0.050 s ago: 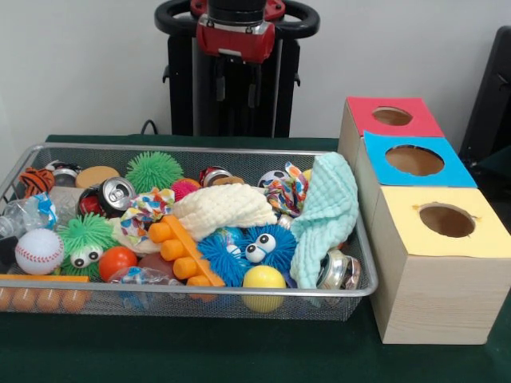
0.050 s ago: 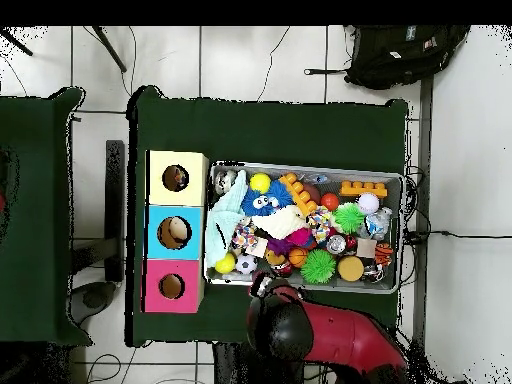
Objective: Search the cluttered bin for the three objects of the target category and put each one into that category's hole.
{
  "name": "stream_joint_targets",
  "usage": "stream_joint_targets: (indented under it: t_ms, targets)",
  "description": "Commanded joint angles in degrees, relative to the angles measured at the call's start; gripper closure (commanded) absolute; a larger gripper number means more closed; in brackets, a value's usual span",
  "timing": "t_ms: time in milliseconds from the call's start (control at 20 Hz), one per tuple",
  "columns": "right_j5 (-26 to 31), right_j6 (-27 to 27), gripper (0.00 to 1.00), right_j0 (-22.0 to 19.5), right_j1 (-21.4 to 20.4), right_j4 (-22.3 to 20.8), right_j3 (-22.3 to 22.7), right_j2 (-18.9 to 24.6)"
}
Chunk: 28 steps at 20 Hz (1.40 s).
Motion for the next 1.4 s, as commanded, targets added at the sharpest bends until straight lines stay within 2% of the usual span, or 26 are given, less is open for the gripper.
stream_joint_targets:
  t_ms: [50,350,1000,1200,1400]
  targets:
    - [-3.45,1.74,0.00,-0.19,4.23,-2.45,-1.89,4.68]
    - [-6.06,3.29,0.00,0.41,6.04,-1.54,-2.15,5.20]
    - [-2.58,0.98,0.00,0.17,5.74,-1.71,-3.11,5.83]
    - [-1.10,-0.77,0.00,-1.34,5.32,-2.15,-3.10,6.77]
    - [-1.62,-0.52,0.00,-1.23,6.37,-2.67,-4.19,6.26]
